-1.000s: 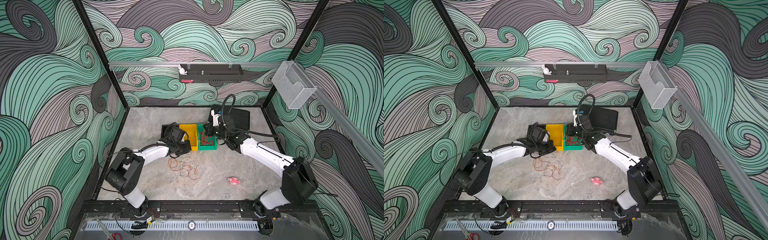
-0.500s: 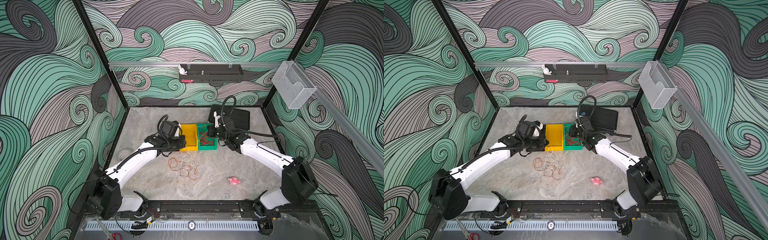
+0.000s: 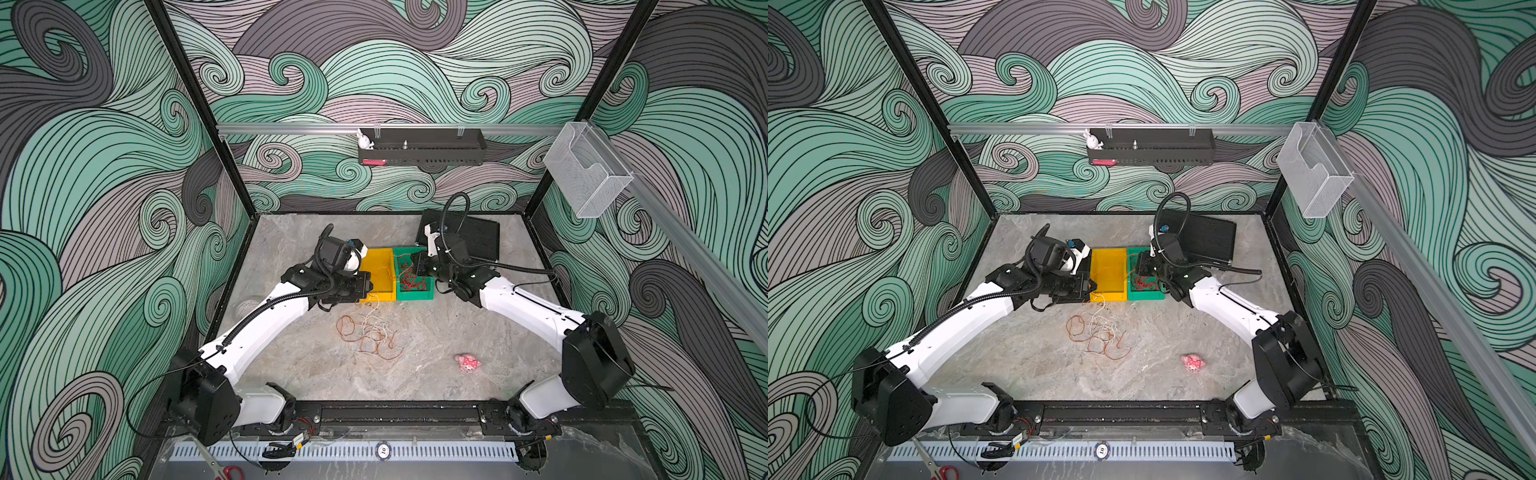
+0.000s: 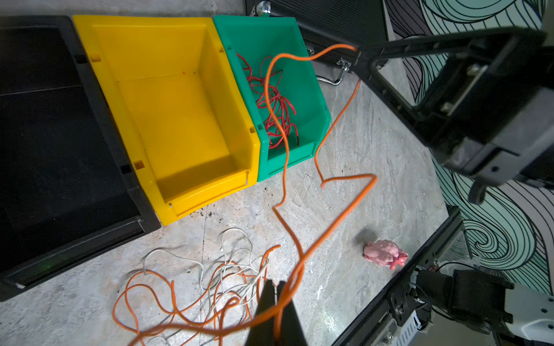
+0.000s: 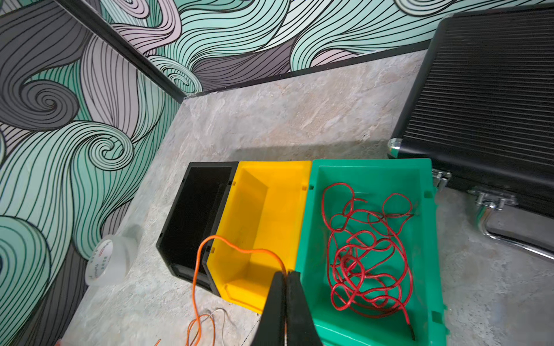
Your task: Untangle the cables
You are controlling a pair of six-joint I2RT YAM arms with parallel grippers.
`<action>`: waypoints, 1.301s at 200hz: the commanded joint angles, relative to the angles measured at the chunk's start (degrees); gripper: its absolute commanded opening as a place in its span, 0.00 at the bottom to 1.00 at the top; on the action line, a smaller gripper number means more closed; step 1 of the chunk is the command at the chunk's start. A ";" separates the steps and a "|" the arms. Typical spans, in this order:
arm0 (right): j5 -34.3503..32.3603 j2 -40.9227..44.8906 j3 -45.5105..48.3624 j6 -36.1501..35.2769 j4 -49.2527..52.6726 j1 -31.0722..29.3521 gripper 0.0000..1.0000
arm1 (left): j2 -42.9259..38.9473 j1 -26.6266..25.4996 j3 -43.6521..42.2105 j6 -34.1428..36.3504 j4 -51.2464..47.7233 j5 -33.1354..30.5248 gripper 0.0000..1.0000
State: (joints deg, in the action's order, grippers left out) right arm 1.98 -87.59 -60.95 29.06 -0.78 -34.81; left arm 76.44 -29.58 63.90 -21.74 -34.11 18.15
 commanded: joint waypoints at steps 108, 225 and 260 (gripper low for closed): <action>5.63 -4.33 1.80 3.18 -2.30 -8.51 0.00 | 9.24 -1.33 -9.41 0.93 -1.52 -4.33 0.00; 4.62 -3.66 2.04 2.92 -2.17 -9.49 0.00 | -4.37 -1.79 -4.46 3.24 -17.80 -9.97 0.00; 4.38 -2.31 0.61 2.00 -1.23 -9.49 0.00 | -6.30 -1.79 0.81 6.07 -21.44 -14.11 0.00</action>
State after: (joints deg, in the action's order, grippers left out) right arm 6.87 -92.01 -59.00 31.94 -2.37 -43.92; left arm 71.66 -30.96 60.45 -18.63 -49.93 8.25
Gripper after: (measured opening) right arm 0.050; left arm 0.048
